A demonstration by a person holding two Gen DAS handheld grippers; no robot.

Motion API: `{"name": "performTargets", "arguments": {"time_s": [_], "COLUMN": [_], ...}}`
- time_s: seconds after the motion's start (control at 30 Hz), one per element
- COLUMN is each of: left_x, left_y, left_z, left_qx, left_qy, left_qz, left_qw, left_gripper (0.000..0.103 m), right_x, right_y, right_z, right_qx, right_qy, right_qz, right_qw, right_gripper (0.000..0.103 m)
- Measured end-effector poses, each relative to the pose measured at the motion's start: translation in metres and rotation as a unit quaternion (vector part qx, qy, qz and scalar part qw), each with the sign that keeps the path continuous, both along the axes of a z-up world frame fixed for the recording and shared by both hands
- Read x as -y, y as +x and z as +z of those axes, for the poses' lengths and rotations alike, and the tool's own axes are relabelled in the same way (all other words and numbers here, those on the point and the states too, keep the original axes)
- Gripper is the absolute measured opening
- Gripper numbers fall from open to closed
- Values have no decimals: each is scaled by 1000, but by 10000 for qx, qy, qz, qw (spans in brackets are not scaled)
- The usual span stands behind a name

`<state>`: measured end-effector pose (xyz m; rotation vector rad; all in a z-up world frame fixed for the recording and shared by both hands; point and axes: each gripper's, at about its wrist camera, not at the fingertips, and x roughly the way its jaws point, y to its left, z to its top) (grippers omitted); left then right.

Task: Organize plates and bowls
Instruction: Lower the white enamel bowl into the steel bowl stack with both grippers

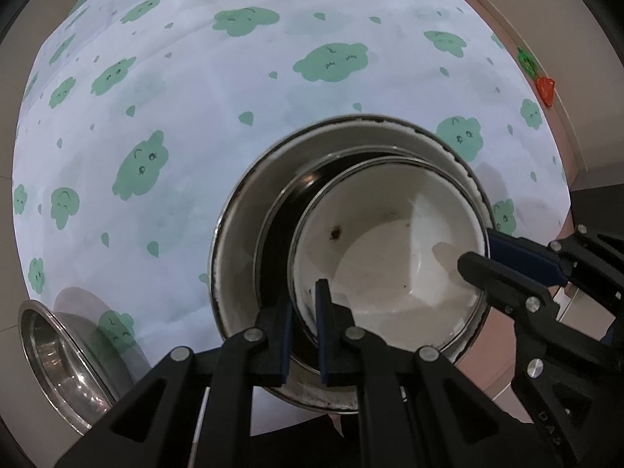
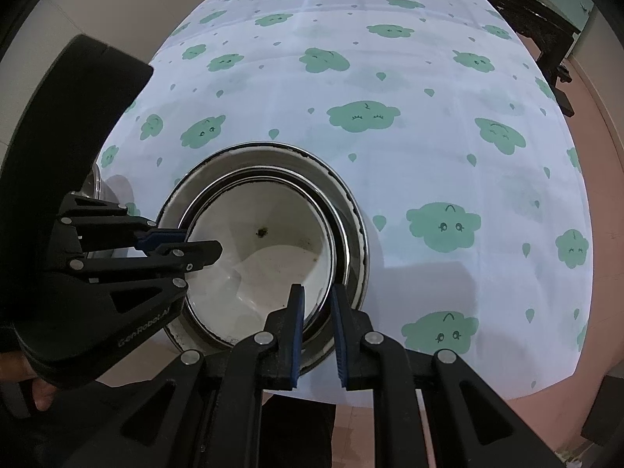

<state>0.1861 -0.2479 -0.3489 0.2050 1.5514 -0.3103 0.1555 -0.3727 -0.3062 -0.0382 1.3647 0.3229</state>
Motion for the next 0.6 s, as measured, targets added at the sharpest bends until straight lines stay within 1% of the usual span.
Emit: {"name": "performTargets", "arguments": {"time_s": [0.27, 0.6], "left_x": [-4, -1], "left_y": [-5, 2], "left_z": [1, 7], "left_qx": [38, 20], "left_qy": [2, -14], "left_qz": [-34, -23], "left_qw": [10000, 10000], "left_gripper": [8, 8], "right_x": [-1, -2], "right_y": [1, 0], "right_z": [1, 0], "right_qx": [6, 8], "right_qy": [-49, -89], "right_qz": [42, 99], "right_qw": [10000, 9999], "right_gripper": [16, 16]}}
